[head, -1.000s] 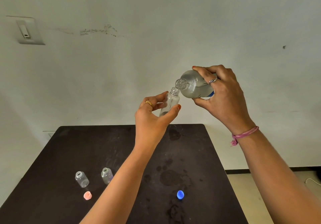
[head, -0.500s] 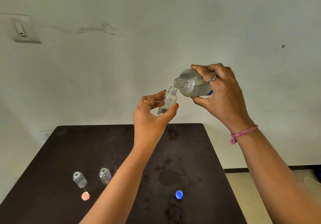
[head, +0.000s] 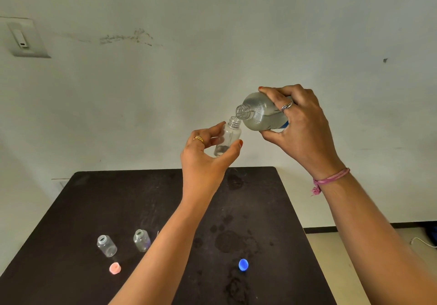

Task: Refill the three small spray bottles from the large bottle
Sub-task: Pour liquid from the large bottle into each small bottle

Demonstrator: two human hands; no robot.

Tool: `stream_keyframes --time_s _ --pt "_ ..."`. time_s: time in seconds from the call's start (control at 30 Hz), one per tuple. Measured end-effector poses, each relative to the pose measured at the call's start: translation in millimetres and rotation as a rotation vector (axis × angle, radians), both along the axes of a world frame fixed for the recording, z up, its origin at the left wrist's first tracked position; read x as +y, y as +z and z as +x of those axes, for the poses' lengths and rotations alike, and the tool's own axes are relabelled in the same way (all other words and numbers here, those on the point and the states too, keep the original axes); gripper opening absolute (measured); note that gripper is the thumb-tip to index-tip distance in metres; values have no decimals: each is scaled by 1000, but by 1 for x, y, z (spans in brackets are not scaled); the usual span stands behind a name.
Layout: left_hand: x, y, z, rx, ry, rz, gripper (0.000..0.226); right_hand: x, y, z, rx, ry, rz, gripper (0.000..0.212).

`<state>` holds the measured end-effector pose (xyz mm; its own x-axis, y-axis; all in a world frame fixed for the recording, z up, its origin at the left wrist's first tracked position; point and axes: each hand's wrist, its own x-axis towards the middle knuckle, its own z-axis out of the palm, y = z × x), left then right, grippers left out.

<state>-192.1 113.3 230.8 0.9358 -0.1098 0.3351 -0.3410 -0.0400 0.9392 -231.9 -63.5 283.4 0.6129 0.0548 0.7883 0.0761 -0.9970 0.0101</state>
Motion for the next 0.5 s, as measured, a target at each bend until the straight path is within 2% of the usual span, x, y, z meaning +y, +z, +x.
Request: stream_keyframes --time_s 0.5 --pt "0 0 -1 9 -5 -14 40 0 1 -1 -3 2 0 75"
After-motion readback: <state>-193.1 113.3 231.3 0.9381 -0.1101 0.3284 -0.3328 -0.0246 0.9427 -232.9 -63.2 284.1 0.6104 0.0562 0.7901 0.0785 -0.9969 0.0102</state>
